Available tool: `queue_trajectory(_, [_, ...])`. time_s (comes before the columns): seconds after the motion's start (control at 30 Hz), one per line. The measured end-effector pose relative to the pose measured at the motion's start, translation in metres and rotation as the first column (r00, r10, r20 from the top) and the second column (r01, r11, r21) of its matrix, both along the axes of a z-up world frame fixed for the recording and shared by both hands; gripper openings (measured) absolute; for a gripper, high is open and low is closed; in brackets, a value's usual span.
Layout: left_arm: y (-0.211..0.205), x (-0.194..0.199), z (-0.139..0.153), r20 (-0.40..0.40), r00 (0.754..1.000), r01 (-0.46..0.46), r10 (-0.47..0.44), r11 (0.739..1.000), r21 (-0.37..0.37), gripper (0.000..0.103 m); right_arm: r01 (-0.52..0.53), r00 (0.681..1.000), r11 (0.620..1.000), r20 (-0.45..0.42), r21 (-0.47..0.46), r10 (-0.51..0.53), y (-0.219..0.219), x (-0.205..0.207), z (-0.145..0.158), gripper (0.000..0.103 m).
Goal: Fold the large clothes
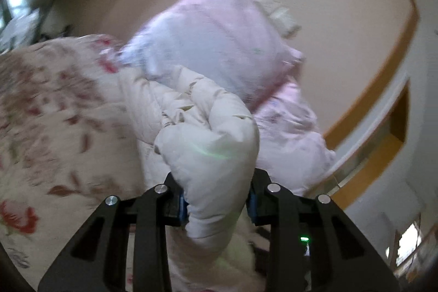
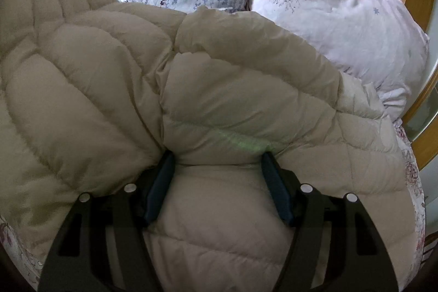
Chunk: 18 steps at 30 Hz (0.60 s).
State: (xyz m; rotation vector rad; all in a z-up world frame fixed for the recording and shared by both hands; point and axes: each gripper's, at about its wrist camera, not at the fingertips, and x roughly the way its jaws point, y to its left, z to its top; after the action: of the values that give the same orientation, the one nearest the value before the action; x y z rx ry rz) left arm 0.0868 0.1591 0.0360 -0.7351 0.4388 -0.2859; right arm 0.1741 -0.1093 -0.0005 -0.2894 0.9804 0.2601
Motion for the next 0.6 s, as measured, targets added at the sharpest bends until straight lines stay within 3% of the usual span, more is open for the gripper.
queue_trajectory(0.17, [-0.043,0.005,0.024,0.091,0.985,0.147,-0.147,0.989,0.009,0.032,-0.003,1.0,1.0,-0.02,0.017,0.003,-0.002,0.004,-0.001,0.067])
queue_trajectory(0.33, [-0.099,0.007,0.04,0.178,0.928,0.328,-0.327,0.944,0.028,0.032,-0.022,0.997,0.997,-0.067,0.078,0.027,-0.01,0.015,-0.001,0.069])
queue_trajectory(0.5, [-0.153,0.013,0.039,0.153,0.893,0.418,-0.423,0.906,0.068,0.032,-0.014,0.987,0.944,-0.148,0.33,0.067,-0.061,0.024,0.012,0.076])
queue_trajectory(0.6, [-0.173,0.019,0.033,0.121,0.88,0.454,-0.46,0.888,0.078,0.032,0.047,0.993,0.919,-0.118,0.392,0.0,-0.109,0.016,0.031,0.076])
